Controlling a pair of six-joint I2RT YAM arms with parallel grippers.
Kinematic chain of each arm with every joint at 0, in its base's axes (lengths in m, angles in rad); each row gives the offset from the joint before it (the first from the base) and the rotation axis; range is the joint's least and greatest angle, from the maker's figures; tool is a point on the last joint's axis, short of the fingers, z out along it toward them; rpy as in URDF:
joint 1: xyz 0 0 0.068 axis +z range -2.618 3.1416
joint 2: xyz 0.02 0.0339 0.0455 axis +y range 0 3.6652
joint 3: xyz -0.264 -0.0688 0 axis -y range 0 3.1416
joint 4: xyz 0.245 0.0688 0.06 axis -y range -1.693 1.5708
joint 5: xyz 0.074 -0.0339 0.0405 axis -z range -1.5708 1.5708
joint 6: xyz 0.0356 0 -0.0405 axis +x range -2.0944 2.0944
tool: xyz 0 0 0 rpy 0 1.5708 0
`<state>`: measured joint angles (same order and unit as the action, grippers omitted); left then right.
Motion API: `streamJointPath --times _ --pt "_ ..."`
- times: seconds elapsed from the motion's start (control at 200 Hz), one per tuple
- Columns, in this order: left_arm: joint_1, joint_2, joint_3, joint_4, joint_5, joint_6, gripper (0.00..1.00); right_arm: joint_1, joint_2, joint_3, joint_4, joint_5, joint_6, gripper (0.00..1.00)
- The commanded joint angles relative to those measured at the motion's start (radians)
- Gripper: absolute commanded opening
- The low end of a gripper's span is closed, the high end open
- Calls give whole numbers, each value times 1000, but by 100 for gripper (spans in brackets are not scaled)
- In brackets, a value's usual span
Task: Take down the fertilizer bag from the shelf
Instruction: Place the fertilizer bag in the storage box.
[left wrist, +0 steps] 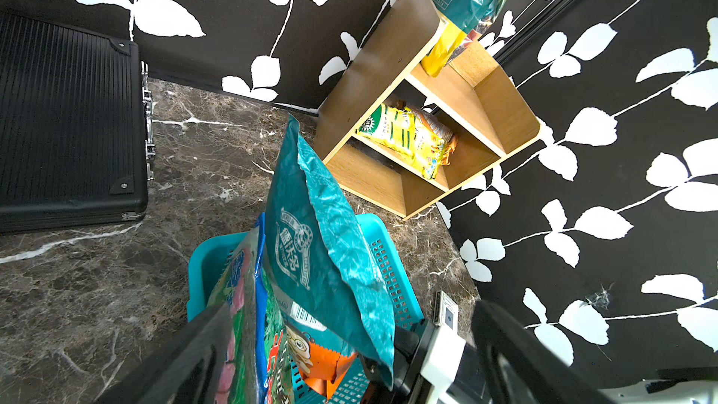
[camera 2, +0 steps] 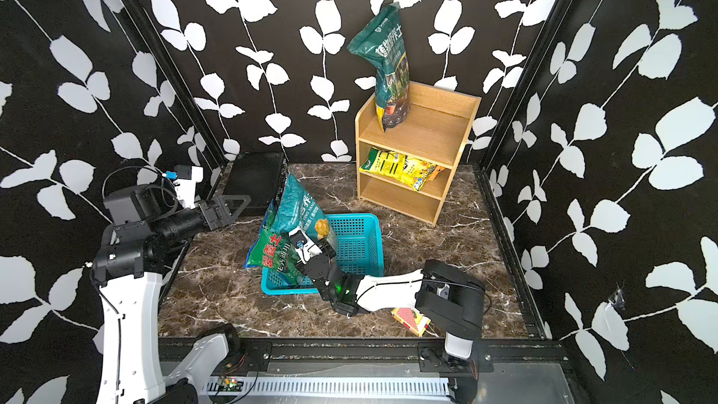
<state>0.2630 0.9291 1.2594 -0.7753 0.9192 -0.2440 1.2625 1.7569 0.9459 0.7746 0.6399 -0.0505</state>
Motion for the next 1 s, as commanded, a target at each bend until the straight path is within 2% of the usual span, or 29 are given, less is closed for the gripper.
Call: streamJointPath --times 0.0,0.245,0.3,0.36,0.48,0.52,0.53,0.54,0.555,0.64,0.71,0.765,0.91,0.995 --pt "4 -7 -11 19 6 0 99 35 33 -10 83 9 10 0" --pt "4 -6 -13 20 4 -1 99 85 136 16 119 41 -7 1" --pt "5 -4 -13 19 4 -1 99 93 133 9 126 29 0 13" --pt "5 -4 -13 20 5 0 99 104 124 -2 139 20 2 34" --pt "4 -4 -13 19 4 0 99 122 85 0 115 6 -12 54" --pt "4 -4 -12 20 3 -1 99 123 68 20 75 19 -2 75" --pt "4 -5 -13 19 3 1 99 123 63 25 59 23 3 83" --pt "4 -5 -12 19 3 0 99 124 59 34 42 28 8 95" --pt "4 -6 -13 19 2 -1 99 123 53 49 19 39 17 99" --pt "5 -4 -13 19 1 -1 99 123 11 158 -218 69 84 99" --pt "5 -5 -13 19 0 0 99 123 -36 222 -387 6 117 100" --pt "4 -7 -13 18 -2 0 99 126 -80 211 -387 -35 99 99" --pt "5 -6 -12 15 -7 1 99 139 -250 93 -299 42 53 99" --pt "5 -6 -13 15 -9 0 99 134 -328 111 -396 97 73 99"
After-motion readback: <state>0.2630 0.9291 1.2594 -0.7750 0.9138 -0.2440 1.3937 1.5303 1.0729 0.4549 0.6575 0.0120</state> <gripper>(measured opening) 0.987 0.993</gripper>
